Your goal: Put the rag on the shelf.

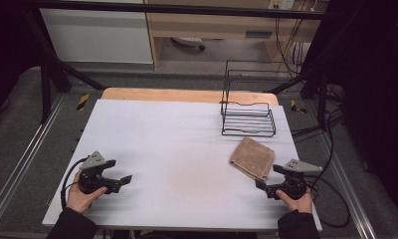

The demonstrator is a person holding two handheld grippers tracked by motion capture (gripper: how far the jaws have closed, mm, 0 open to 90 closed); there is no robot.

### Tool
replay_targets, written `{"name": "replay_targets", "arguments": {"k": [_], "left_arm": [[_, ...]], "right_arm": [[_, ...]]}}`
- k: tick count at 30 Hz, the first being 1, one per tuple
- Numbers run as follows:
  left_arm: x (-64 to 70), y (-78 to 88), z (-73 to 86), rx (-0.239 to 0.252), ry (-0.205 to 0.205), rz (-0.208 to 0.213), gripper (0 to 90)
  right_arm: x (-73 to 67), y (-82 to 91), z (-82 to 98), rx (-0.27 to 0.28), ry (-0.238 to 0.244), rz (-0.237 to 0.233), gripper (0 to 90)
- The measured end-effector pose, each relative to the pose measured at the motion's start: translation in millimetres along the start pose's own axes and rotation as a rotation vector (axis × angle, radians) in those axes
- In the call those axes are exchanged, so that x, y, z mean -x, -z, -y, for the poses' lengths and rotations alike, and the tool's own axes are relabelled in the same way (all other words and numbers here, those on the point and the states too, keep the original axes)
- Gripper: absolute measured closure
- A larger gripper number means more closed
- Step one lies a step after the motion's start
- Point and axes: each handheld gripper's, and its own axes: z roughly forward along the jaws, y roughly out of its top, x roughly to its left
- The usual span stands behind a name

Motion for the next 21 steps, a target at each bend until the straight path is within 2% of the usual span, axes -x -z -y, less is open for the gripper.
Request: {"name": "replay_targets", "arguments": {"k": [12, 21], "left_arm": [[-0.5, 2.1, 1.3, -0.002, -0.011, -0.011, 7.7], [-1.9, 3.7, 1.7, 0.007, -0.001, -0.021, 7.8]], "right_arm": [[-2.0, -1.0, -0.7, -0.009, 0.007, 0.012, 0.9], [-8.0, -6.0, -4.1, -0.021, 0.021, 0.022, 2.9]]}}
